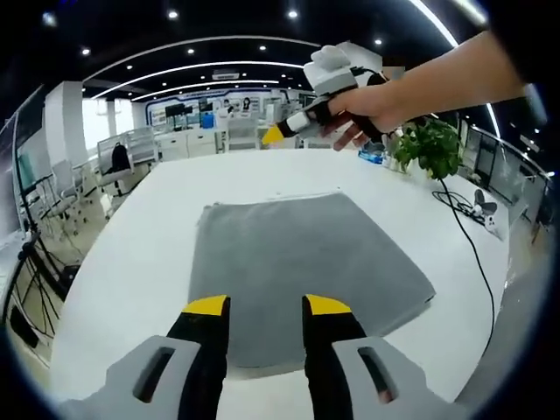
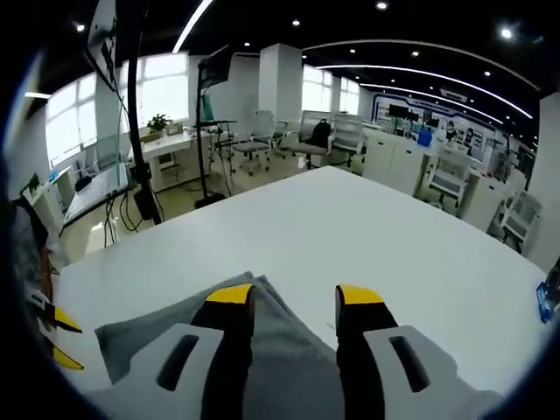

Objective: Fold the towel on the table until its edges align and the towel forms a compact rectangular stack.

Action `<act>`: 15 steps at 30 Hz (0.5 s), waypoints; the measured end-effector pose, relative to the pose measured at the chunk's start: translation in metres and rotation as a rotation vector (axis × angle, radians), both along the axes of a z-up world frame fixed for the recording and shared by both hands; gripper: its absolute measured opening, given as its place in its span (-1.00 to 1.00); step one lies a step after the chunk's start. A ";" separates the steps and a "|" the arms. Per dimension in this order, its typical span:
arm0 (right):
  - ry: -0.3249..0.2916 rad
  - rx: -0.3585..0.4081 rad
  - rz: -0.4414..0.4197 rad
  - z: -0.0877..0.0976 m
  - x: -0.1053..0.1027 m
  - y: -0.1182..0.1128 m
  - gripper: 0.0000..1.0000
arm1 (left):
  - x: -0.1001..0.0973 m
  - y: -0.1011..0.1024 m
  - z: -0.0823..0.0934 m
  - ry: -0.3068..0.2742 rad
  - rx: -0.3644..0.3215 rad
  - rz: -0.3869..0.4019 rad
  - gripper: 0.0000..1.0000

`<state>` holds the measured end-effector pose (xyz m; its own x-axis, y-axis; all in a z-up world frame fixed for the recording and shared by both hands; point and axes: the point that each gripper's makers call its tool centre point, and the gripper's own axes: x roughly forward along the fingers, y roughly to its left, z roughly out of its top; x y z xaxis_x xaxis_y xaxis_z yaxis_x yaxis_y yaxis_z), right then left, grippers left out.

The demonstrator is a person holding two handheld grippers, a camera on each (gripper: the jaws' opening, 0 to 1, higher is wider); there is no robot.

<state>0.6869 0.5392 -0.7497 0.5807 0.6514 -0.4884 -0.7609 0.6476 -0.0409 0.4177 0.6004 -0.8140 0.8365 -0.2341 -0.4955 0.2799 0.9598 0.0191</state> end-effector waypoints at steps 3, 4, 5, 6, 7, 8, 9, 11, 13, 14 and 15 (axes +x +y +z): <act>-0.006 0.002 0.007 0.004 -0.002 -0.001 -0.21 | 0.003 -0.005 0.004 -0.018 0.009 -0.013 -0.32; -0.008 -0.001 0.010 0.005 -0.003 -0.002 -0.20 | 0.002 -0.009 0.006 -0.018 0.009 -0.020 -0.31; -0.008 -0.001 0.010 0.005 -0.003 -0.003 -0.19 | 0.001 -0.012 0.007 -0.018 0.008 -0.024 -0.30; -0.009 -0.001 0.010 0.005 -0.003 -0.005 -0.18 | 0.000 -0.015 0.009 -0.021 0.012 -0.030 -0.29; -0.009 0.001 0.015 0.008 -0.005 -0.006 -0.17 | 0.000 -0.016 0.010 -0.023 0.012 -0.031 -0.29; -0.008 0.003 0.011 0.010 -0.006 -0.007 -0.16 | 0.000 -0.018 0.012 -0.028 0.006 -0.035 -0.29; -0.005 0.005 0.008 0.010 -0.007 -0.012 -0.15 | -0.001 -0.020 0.014 -0.031 0.004 -0.037 -0.29; -0.004 0.006 0.001 0.012 -0.009 -0.021 -0.12 | -0.002 -0.023 0.018 -0.039 0.009 -0.041 -0.29; 0.003 0.015 -0.014 0.017 -0.010 -0.026 -0.11 | -0.002 -0.026 0.021 -0.045 0.008 -0.045 -0.30; 0.002 0.020 -0.018 0.019 -0.011 -0.027 -0.10 | -0.002 -0.028 0.023 -0.051 0.012 -0.046 -0.30; -0.003 0.020 -0.018 0.022 -0.013 -0.030 -0.10 | -0.001 -0.030 0.026 -0.057 0.014 -0.047 -0.30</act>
<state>0.6740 0.5092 -0.7275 0.5939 0.6504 -0.4736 -0.7487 0.6622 -0.0294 0.4166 0.5707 -0.7881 0.8518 -0.2673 -0.4505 0.3228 0.9452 0.0494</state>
